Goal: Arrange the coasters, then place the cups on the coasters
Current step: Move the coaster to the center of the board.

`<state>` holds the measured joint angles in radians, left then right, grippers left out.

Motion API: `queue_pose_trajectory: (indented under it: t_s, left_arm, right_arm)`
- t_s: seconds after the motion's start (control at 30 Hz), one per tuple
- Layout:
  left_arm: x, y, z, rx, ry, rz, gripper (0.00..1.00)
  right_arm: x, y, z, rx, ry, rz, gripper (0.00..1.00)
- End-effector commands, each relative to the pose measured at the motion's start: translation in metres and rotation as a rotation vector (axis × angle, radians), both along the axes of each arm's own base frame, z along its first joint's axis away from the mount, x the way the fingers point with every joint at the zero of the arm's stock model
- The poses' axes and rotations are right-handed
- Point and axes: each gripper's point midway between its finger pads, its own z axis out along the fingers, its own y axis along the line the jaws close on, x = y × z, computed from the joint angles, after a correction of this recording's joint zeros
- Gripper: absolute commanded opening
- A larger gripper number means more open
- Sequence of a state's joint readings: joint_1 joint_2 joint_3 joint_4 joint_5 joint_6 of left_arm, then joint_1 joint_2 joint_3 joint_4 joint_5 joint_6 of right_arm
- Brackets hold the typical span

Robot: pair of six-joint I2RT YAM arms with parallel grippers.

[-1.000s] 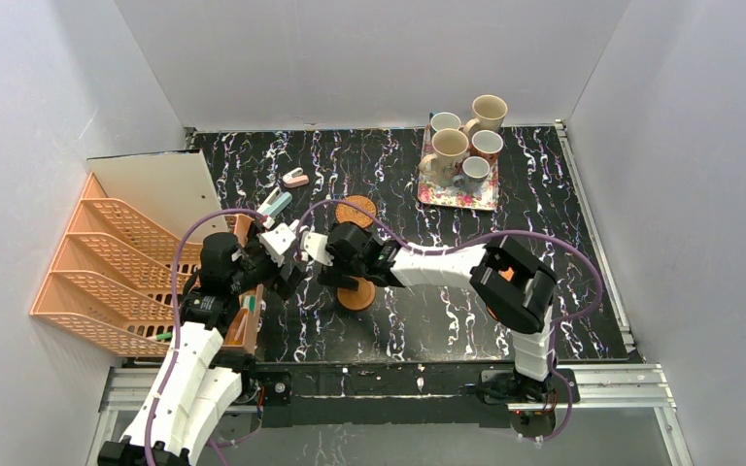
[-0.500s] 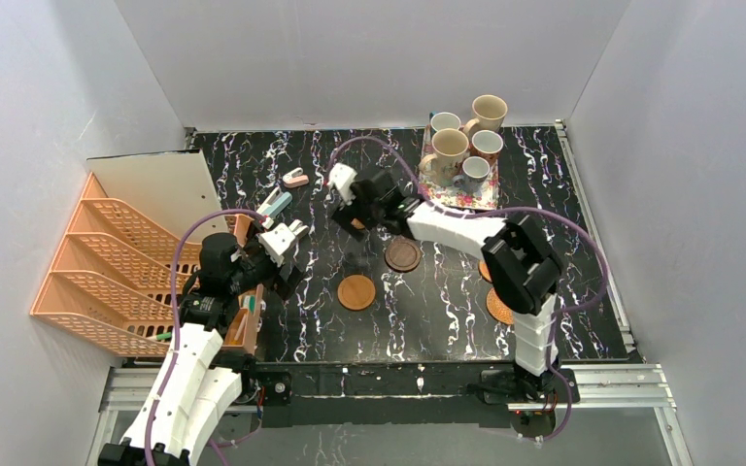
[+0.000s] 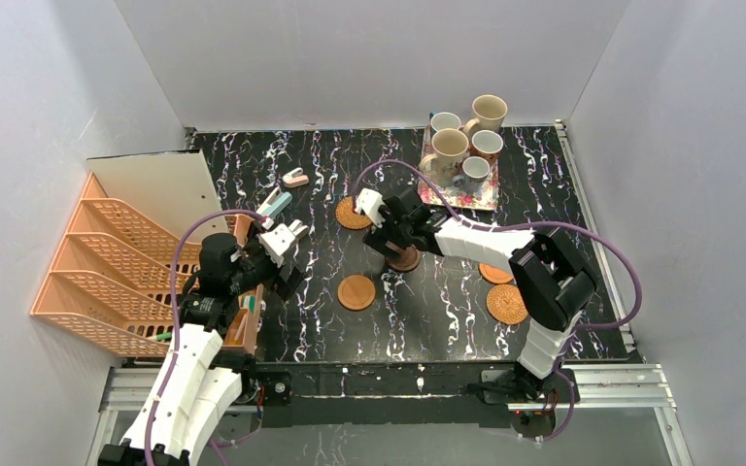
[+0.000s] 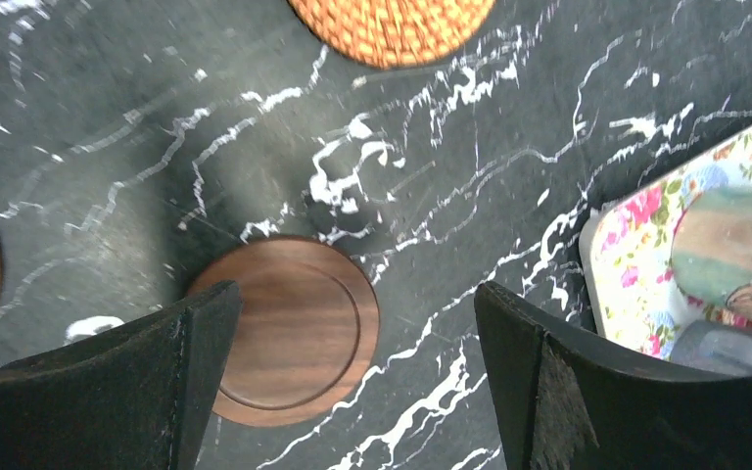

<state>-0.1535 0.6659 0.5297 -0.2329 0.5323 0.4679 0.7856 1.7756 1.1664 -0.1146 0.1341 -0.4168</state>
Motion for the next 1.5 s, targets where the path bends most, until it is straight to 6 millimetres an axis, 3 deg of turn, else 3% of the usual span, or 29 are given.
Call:
queue_pose_trajectory:
  t_s: [0.0,0.23,0.53,0.7,0.97,1.17,1.33,1.47]
  left_arm:
    - [-0.002,-0.004,0.005,-0.013,-0.007,-0.023,0.98]
    - [-0.002,-0.004,0.004,-0.011,-0.003,-0.025,0.98]
    - [-0.002,-0.004,0.004,-0.012,-0.004,-0.025,0.98]
    - [-0.001,-0.004,0.004,-0.011,-0.002,-0.023,0.98]
    - [-0.001,-0.004,0.005,-0.011,-0.003,-0.017,0.98]
    - [-0.001,-0.004,0.004,-0.011,-0.002,-0.020,0.98]
    - [-0.001,-0.004,0.005,-0.012,-0.006,-0.018,0.98]
    - [-0.002,-0.004,0.006,-0.013,-0.008,-0.019,0.98]
  right_arm:
    - [0.005,-0.023,-0.002,-0.057,-0.031,-0.023,0.98]
    - [-0.008,-0.051,-0.034,-0.162,0.030,-0.003,0.98]
    - [-0.079,-0.104,-0.073,-0.360,0.216,0.179,0.98]
    - [-0.111,-0.127,-0.067,-0.388,0.269,0.239,0.98]
    - [-0.131,-0.139,-0.042,-0.363,0.271,0.256,0.98]
    - [-0.117,-0.154,-0.026,-0.400,0.143,0.199,0.98]
    - [-0.078,-0.175,-0.003,-0.410,-0.022,0.048,0.98]
    - [-0.053,-0.206,-0.001,-0.386,-0.032,-0.068,0.98]
